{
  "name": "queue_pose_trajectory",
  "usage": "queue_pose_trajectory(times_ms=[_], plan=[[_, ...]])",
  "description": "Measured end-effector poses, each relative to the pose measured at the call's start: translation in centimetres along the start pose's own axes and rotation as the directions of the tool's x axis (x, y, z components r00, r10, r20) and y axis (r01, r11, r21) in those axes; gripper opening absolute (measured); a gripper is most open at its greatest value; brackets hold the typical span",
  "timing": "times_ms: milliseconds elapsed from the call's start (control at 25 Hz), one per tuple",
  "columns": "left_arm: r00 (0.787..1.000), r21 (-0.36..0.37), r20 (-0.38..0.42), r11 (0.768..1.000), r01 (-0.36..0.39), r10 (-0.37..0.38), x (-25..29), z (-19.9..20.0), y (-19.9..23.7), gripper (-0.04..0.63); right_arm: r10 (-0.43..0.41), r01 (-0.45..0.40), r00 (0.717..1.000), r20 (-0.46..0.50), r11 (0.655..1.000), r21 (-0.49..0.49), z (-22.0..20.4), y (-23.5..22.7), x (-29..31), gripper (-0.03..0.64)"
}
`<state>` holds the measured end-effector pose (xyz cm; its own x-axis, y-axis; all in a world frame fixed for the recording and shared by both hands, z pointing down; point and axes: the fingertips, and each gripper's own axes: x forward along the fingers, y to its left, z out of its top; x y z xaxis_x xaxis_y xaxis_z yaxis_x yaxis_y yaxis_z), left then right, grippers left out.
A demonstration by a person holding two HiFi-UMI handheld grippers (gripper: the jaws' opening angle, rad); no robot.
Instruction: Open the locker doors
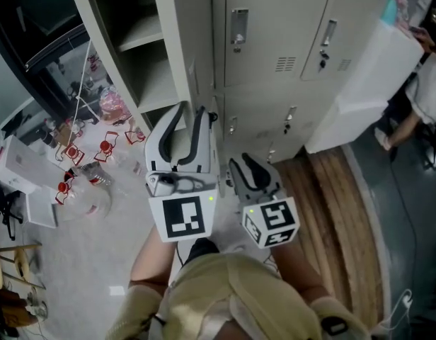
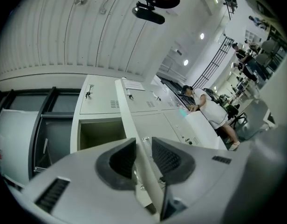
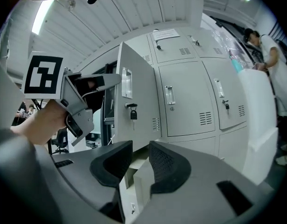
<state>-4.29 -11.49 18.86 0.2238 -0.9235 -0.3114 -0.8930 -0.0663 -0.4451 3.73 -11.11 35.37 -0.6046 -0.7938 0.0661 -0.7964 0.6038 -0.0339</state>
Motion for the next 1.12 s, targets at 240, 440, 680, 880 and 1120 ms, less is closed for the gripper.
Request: queue_pose_trajectory(times_ms=[240, 440, 680, 880, 1120], plan=[[0.997, -0.019, 0.029, 0.997, 0.07, -0.069, 0.7, 0.6, -2.7, 0.095, -0.05, 0.05, 0.999, 0.005, 0.999, 0.002, -0.1, -1.6, -1.2, 0.107], [0.993, -0.028, 0.046, 0.994, 0.106, -0.105, 1.0, 1.1, -4.2, 0.095, -0.103, 0.104, 0.995, -0.012, 0.994, 0.026, -0.7, -2.7, -2.5, 0.107], [0.985, -0.06, 0.062, 0.984, 0.167, -0.164, 1.0, 1.3, -5.7, 0.095, -0.137, 0.137, 0.99, -0.014, 0.99, 0.032, -0.8, -3.6, -3.4, 0.107], [0.98, -0.08, 0.059, 0.978, 0.195, -0.191, 0.2, 1.2, -6.1, 0.095, -0.149, 0.151, 0.988, -0.025, 0.987, 0.06, -1.1, -4.0, -3.9, 0.107], [0.988, -0.21, 0.021, 0.965, 0.157, -0.156, -1.3, -0.2, -4.6, 0.095, -0.148, 0.149, 0.989, -0.018, 0.987, 0.064, -1.0, -4.4, -3.8, 0.107]])
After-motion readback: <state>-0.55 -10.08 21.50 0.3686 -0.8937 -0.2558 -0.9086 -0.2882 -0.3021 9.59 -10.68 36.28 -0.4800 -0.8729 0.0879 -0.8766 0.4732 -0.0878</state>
